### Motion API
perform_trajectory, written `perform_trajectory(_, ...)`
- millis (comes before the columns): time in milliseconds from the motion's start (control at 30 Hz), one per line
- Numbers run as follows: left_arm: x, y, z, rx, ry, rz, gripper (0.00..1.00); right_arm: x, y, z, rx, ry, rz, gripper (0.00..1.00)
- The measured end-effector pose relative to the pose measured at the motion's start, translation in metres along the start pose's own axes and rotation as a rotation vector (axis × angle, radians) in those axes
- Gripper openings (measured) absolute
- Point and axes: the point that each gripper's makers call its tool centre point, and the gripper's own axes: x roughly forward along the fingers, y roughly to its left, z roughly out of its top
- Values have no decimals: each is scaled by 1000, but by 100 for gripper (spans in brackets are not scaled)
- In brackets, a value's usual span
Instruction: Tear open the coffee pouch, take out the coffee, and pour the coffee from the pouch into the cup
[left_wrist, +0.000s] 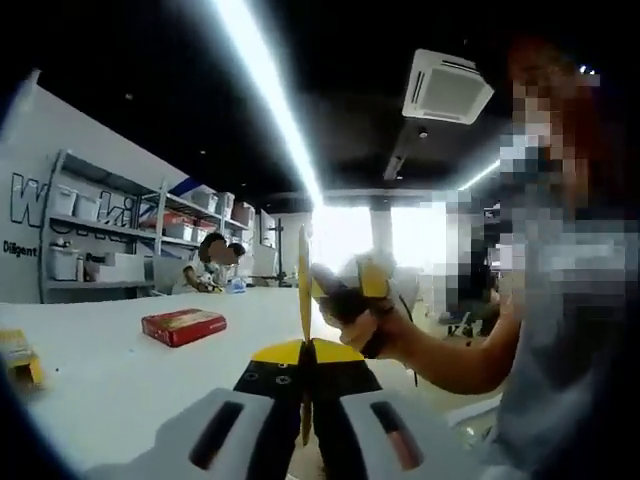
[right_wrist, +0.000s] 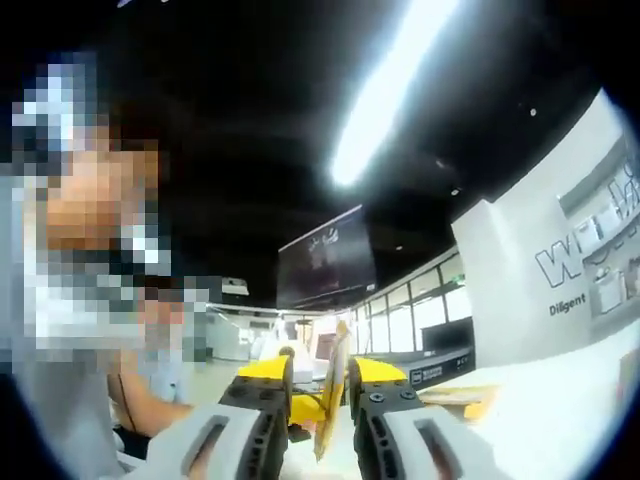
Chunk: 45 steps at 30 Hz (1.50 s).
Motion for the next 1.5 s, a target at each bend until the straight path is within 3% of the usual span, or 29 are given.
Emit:
perform_trajectory(167,-25,25,9,-94,-50,134,4,-1,0,-1,9,-8,-1,24)
perform_trajectory(267,-45,32,10,-168,-44,148,4,-2,1,-3,16,-11,-2,24)
perform_trajectory(467,-93,57,19,-249,-75,262,4,-3,1,-7,36,-19,-6,24)
perform_trajectory(567,-126,73,14,-269,-25,351,4,-4,2,-10,41,-17,-5,24)
perform_trajectory(700,-185,98,8,-285,35,555,4,-7,1,-13,49,-15,-11,24)
perform_trajectory(767,-216,108,0,-385,63,652,4,-8,0,-14,53,-16,-12,24)
perform_trajectory(867,-256,116,-6,-431,83,752,4,-8,0,-15,56,-17,-12,24)
perform_trajectory(1067,-318,126,-23,-445,174,965,5,-8,-1,-20,66,-16,-11,24)
perform_trajectory(1167,-340,132,-27,-464,200,1032,4,-8,-1,-23,66,-8,-9,24)
perform_trajectory(1300,-379,137,-46,-394,382,1230,4,-10,-1,-24,64,-4,-11,23)
perform_trajectory(1367,-393,141,-53,-377,448,1284,4,-11,-2,-24,62,-1,-14,23)
perform_trajectory(1500,-410,146,-62,-346,522,1342,4,-12,-2,-26,56,10,-15,23)
